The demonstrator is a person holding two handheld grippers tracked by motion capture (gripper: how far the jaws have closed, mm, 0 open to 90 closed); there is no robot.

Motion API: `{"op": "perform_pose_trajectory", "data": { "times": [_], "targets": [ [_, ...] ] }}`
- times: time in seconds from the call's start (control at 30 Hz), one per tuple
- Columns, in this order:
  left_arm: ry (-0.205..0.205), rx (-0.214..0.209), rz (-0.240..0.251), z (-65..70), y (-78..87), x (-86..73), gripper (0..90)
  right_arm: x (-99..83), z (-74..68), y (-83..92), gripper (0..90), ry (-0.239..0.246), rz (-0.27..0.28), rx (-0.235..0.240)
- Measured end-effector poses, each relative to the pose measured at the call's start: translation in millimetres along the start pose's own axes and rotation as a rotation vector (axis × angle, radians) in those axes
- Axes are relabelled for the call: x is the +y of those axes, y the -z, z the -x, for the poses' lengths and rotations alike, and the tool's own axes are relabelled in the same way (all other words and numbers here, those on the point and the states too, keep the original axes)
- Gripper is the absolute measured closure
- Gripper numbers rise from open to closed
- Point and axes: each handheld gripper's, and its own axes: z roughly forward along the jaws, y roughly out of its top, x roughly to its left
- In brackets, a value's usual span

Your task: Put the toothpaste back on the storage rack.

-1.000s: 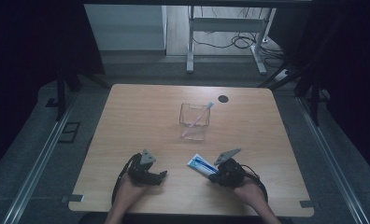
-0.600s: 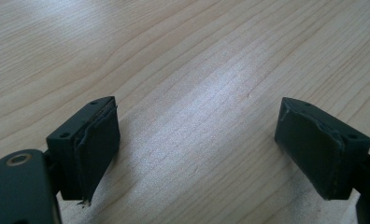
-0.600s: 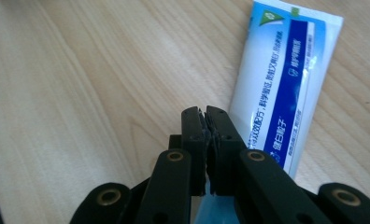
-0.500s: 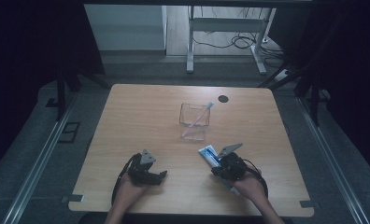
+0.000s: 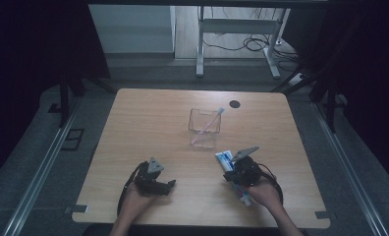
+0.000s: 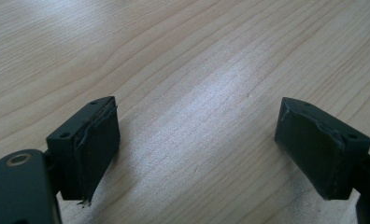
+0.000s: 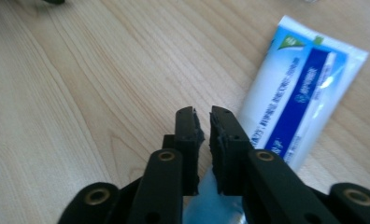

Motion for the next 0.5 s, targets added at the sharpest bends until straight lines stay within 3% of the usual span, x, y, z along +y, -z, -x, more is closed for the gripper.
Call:
{"op": "perform_pose_trajectory", "data": {
  "times": [0.3, 0.5],
  "targets": [
    [-0.003, 0.001, 0.000, -0.2, 0.1, 0.1, 14.2, 3.1, 4.3, 19.5, 59.0, -0.020, -0.018, -0.090],
    [-0.001, 0.000, 0.000, -0.1, 0.0, 0.0, 14.2, 1.9, 11.4, 23.1, 48.3, -0.073, -0.060, -0.101]
  ]
}}
